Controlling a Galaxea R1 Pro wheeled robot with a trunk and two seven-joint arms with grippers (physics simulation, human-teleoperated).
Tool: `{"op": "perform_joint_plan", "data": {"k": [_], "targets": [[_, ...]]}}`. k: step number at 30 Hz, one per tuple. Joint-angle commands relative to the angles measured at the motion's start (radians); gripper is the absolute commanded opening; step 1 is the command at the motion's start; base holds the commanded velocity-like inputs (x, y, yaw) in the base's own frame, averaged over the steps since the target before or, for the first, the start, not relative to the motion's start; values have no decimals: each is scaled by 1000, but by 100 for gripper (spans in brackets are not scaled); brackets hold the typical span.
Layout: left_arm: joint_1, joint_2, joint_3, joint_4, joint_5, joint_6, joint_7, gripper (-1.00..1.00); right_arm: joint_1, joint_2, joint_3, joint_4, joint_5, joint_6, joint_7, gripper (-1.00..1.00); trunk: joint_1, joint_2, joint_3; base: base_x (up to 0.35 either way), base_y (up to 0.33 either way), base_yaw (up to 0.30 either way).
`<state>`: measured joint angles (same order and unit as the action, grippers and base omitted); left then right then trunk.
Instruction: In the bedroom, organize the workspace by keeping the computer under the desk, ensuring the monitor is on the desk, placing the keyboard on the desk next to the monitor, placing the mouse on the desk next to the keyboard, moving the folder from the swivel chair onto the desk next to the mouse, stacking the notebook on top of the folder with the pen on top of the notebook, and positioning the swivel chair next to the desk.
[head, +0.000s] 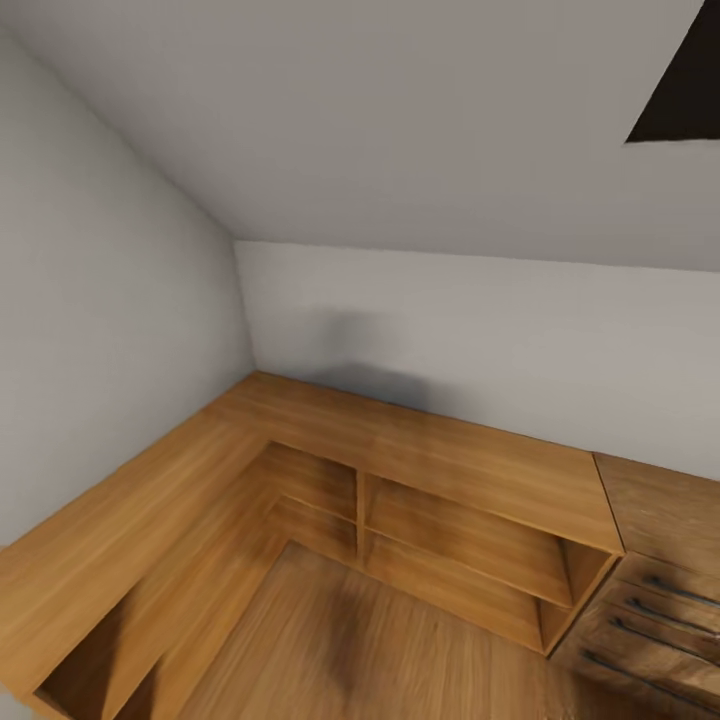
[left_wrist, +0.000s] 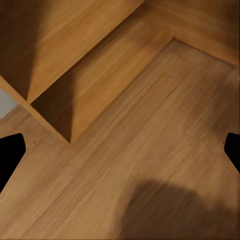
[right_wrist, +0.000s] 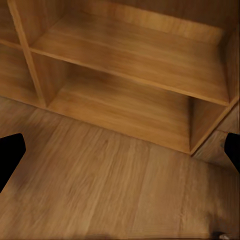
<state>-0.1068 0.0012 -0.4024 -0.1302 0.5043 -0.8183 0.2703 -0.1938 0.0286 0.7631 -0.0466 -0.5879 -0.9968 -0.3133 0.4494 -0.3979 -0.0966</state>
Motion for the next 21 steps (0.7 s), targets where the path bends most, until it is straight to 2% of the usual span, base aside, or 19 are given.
{"op": "perform_joint_plan", "data": {"k": [1,4,11,17,21], "targets": [[-1,0,-9,0,3,-2,7,100,-1,0,9,1,-4,-2,-6,100,1,-2,-2,2,16,-292],[-1,0,-9,0,3,-2,7,100,-1,1,9,1,-4,-2,-6,100,1,-2,-2,1,112,-292],[-1,0,-9,0,3,-2,7,100,-1,0,9,1,-4,-2,-5,100,1,-2,-2,7,270,-291],[-1,0,-9,0,2,-2,7,100,-1,0,9,1,-4,-2,-3,100,1,-2,-2,181,252,-288],[-1,-1,-9,0,2,-1,7,100,-1,-1,9,1,-4,-2,-3,100,1,-2,-2,134,97,-288]]}}
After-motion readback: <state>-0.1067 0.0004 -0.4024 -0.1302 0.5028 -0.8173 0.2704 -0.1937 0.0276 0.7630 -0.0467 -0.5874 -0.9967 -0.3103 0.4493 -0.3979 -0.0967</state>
